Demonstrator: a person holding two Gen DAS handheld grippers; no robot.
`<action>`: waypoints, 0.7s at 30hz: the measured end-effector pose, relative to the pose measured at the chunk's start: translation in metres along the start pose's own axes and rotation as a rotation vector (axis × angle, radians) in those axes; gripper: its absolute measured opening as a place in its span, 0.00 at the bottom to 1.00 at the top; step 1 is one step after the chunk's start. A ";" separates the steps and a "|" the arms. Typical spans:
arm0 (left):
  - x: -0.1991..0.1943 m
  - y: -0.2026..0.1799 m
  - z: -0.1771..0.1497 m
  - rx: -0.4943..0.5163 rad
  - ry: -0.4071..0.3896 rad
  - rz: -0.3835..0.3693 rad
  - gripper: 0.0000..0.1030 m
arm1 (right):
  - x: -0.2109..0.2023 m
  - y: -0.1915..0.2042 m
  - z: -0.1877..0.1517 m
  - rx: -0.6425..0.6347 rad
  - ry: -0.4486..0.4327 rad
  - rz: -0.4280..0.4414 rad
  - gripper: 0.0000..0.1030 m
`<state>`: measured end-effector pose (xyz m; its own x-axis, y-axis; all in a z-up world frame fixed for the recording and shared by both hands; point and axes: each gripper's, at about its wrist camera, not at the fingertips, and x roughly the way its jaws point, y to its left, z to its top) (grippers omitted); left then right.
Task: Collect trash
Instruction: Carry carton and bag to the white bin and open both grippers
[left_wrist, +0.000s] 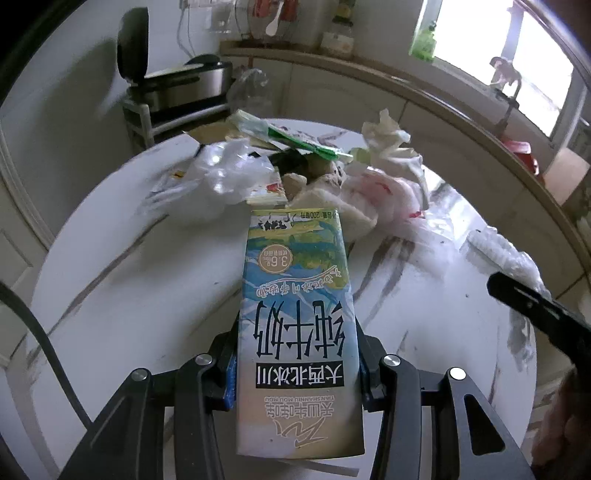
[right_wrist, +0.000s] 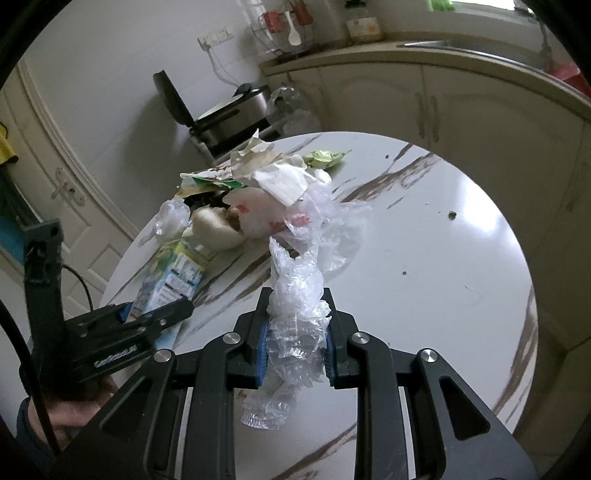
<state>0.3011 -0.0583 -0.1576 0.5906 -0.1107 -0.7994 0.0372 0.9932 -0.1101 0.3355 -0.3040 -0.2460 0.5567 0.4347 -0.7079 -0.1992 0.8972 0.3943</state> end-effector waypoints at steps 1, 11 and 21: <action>-0.004 0.001 -0.002 0.003 -0.007 0.003 0.42 | -0.003 0.000 -0.001 0.002 -0.006 0.001 0.21; -0.062 -0.040 -0.008 0.115 -0.127 -0.031 0.42 | -0.044 -0.014 -0.007 0.030 -0.080 -0.002 0.21; -0.052 -0.156 0.009 0.313 -0.166 -0.215 0.42 | -0.120 -0.059 -0.013 0.104 -0.212 -0.105 0.21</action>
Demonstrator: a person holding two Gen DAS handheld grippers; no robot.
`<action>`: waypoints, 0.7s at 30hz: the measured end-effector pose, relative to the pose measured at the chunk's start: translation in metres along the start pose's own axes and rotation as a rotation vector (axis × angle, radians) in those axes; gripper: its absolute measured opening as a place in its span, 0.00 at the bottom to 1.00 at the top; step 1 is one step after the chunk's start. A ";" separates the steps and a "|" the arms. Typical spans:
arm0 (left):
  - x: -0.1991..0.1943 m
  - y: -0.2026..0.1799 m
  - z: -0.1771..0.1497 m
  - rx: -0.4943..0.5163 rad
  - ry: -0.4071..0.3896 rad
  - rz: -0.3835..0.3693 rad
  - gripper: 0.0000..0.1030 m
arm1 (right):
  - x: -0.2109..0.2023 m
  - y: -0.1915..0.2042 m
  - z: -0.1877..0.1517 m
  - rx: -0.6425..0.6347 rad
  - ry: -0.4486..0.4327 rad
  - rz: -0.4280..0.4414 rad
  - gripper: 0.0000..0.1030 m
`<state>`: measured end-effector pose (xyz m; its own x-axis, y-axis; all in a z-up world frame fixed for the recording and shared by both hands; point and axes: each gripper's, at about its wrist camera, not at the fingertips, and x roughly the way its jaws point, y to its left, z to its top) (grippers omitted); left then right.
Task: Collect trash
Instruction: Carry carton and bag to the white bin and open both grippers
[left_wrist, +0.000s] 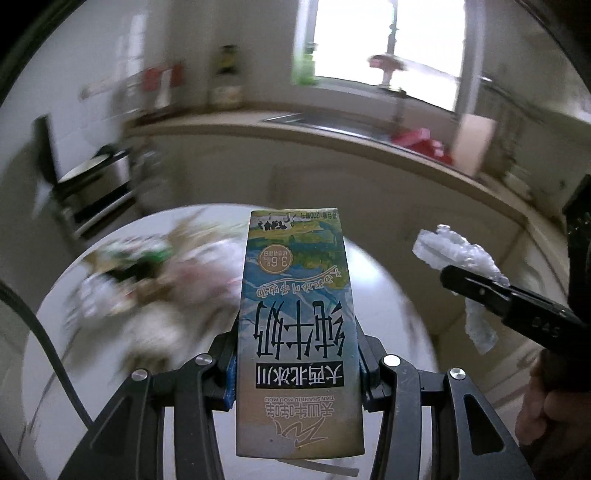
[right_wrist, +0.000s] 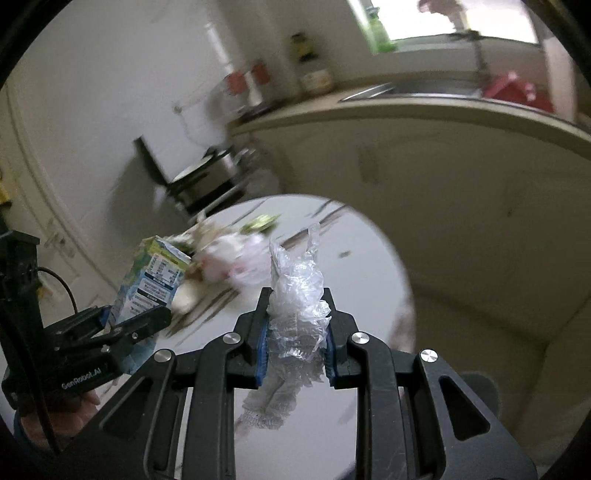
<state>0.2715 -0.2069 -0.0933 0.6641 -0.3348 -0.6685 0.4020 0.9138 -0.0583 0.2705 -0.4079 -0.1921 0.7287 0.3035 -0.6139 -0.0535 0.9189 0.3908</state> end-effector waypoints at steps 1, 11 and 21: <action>0.008 -0.009 0.006 0.016 0.002 -0.020 0.42 | -0.011 -0.012 0.001 0.018 -0.019 -0.025 0.21; 0.137 -0.141 0.027 0.169 0.240 -0.309 0.42 | -0.068 -0.151 -0.033 0.240 -0.038 -0.268 0.21; 0.268 -0.219 -0.010 0.175 0.615 -0.350 0.42 | -0.042 -0.271 -0.118 0.514 0.133 -0.323 0.21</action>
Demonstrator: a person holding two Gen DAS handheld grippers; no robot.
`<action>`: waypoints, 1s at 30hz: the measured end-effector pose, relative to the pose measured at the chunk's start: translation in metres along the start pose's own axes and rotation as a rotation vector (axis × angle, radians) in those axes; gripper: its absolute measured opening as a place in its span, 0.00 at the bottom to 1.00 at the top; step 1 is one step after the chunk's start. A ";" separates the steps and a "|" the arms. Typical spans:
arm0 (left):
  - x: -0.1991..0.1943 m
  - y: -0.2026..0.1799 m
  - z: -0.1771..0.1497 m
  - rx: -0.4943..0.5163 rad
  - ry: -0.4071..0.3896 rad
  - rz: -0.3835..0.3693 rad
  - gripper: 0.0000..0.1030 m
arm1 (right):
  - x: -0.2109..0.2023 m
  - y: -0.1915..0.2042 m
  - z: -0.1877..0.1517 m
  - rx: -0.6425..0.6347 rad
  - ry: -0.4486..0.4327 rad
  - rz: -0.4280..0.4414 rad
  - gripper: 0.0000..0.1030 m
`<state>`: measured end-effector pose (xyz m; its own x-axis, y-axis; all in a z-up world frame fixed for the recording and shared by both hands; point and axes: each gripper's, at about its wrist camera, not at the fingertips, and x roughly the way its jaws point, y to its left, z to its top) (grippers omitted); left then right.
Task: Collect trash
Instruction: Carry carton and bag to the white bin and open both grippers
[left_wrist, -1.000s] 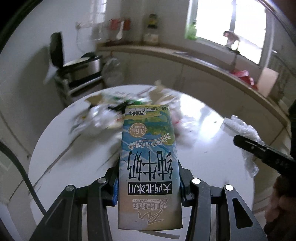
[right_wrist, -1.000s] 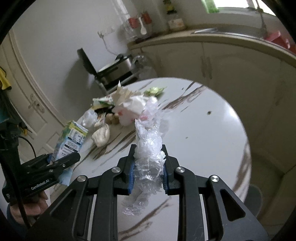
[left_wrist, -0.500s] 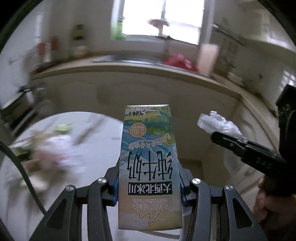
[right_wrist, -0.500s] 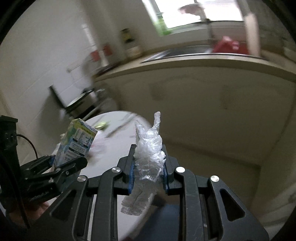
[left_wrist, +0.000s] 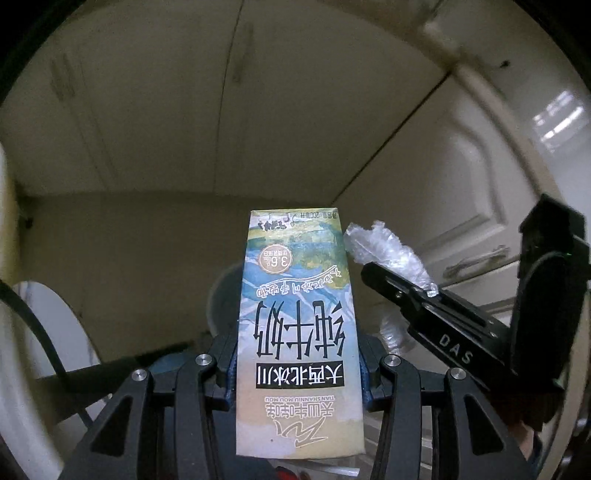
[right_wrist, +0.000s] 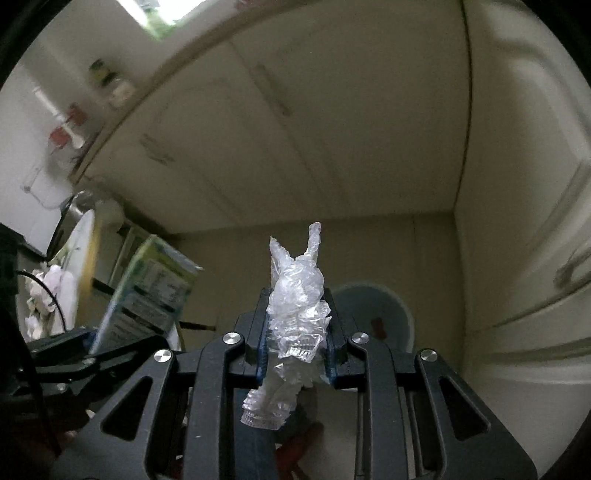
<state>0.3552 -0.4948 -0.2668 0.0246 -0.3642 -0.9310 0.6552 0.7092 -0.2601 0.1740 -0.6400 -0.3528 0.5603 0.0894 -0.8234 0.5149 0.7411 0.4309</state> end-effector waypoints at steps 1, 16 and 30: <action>0.011 0.002 0.005 -0.007 0.023 0.006 0.42 | 0.009 -0.007 -0.001 0.010 0.018 -0.004 0.21; 0.103 0.004 0.033 -0.053 0.206 0.114 0.70 | 0.098 -0.070 -0.010 0.164 0.168 -0.046 0.45; 0.058 -0.009 0.024 -0.055 0.082 0.238 0.73 | 0.070 -0.072 -0.006 0.257 0.102 -0.076 1.00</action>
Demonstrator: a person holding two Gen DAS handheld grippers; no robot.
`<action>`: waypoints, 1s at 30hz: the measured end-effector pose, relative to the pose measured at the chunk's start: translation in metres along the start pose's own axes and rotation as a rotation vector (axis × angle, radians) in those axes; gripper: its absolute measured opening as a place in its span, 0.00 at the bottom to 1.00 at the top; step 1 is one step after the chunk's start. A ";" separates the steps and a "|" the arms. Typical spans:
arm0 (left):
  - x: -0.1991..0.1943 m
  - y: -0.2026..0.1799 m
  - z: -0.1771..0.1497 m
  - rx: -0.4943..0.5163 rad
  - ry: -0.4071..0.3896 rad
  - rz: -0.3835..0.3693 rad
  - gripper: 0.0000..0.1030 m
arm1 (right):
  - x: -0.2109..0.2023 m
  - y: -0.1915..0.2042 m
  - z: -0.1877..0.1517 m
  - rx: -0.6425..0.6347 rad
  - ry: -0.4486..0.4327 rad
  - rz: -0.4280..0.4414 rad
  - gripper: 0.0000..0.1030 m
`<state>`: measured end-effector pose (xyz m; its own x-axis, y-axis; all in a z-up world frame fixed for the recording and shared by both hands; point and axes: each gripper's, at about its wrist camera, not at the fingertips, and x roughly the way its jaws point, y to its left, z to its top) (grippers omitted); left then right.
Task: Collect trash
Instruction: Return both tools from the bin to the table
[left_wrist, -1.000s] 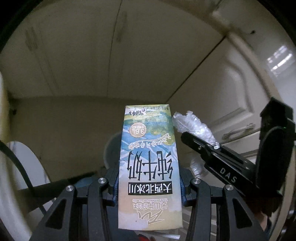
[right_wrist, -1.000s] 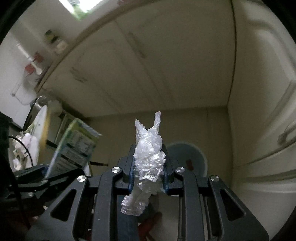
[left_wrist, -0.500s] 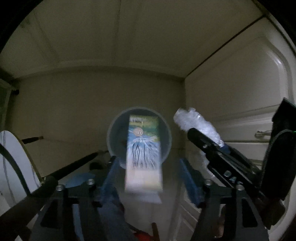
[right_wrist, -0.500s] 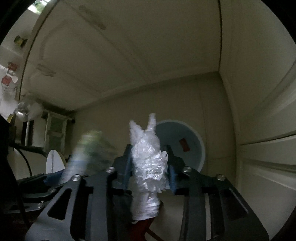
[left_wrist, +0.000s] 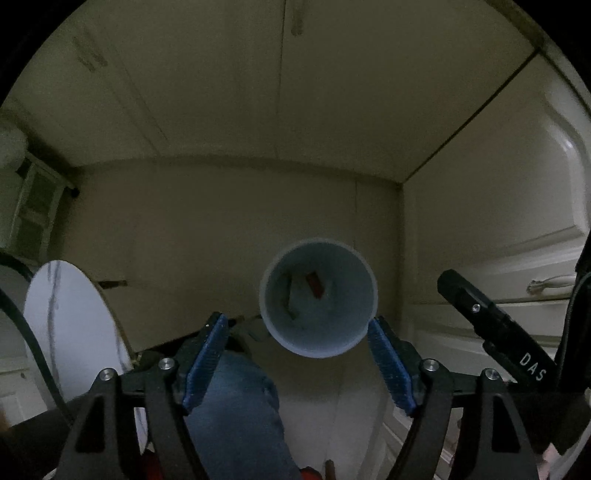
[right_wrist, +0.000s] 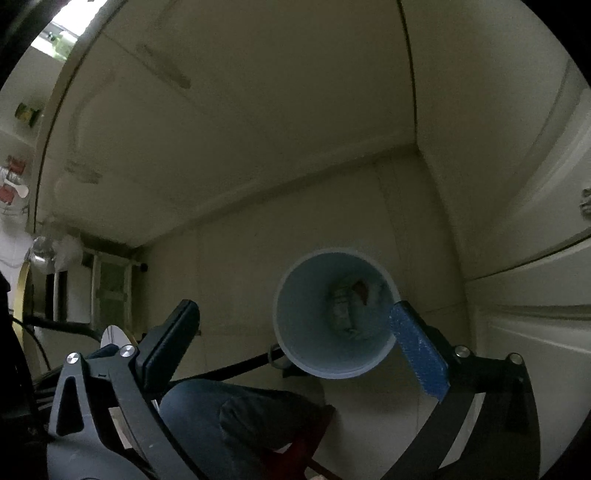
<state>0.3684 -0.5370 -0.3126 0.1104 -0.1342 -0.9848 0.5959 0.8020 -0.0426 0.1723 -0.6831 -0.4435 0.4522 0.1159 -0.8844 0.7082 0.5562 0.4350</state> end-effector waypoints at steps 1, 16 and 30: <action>-0.008 0.005 -0.011 0.003 -0.016 -0.003 0.73 | -0.006 0.003 -0.001 0.001 -0.011 -0.001 1.00; -0.160 0.056 -0.095 -0.002 -0.420 -0.046 0.81 | -0.125 0.092 -0.024 -0.112 -0.231 0.083 1.00; -0.276 0.178 -0.231 -0.212 -0.703 0.109 0.92 | -0.201 0.274 -0.099 -0.459 -0.364 0.244 1.00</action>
<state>0.2600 -0.2225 -0.0877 0.6858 -0.3314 -0.6479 0.3937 0.9177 -0.0527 0.2214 -0.4726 -0.1637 0.7840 0.0415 -0.6194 0.2931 0.8548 0.4283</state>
